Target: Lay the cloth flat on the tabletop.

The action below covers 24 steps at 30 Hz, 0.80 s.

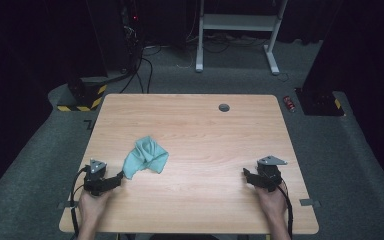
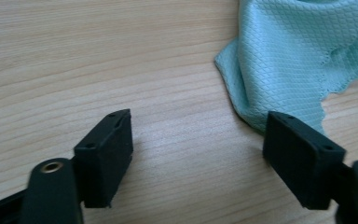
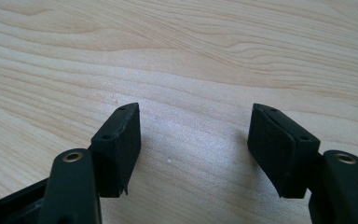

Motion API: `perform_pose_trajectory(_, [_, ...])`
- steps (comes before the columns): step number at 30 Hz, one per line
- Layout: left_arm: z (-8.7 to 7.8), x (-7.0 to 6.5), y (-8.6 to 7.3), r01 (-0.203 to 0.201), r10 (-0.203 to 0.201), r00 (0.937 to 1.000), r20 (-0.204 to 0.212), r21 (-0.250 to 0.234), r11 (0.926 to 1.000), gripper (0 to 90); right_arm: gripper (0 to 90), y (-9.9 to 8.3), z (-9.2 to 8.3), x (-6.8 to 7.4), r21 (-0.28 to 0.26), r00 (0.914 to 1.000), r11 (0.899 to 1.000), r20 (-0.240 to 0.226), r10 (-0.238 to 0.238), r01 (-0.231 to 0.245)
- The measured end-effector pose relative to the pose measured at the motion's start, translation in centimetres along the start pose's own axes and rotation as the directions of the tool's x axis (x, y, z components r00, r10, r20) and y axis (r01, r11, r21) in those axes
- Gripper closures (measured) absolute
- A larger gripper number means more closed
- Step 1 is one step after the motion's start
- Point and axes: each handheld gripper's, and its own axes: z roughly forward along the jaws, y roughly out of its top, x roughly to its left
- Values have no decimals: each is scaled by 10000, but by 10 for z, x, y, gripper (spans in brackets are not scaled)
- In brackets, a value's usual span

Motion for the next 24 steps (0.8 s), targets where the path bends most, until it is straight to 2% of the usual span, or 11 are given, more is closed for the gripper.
perform_pose_trajectory(5, [1,-1,3,138,-137,9999,-40,112,9998,204,344,0,0,0,3,10000,10000,-3,-7,7])
perform_pose_trajectory(7, [-1,0,3,301,-302,9992,274,33,9995,251,344,0,0,0,4,10000,10000,-3,-7,7])
perform_pose_trajectory(9, [-2,0,4,512,-501,9970,590,-161,9986,259,344,0,0,0,1,10000,10000,-2,-7,7])
perform_pose_trajectory(11, [-3,-2,5,600,-578,9960,681,-299,9978,258,345,0,0,0,3,10000,10000,-4,-6,6])
perform_pose_trajectory(19, [-5,-11,14,317,-272,9929,1155,-373,9988,207,343,0,0,0,8,10000,10000,-11,-14,14])
perform_pose_trajectory(24, [-4,-18,21,82,-38,9919,1271,-342,9994,196,342,0,0,0,12,10000,10000,-7,-18,18])
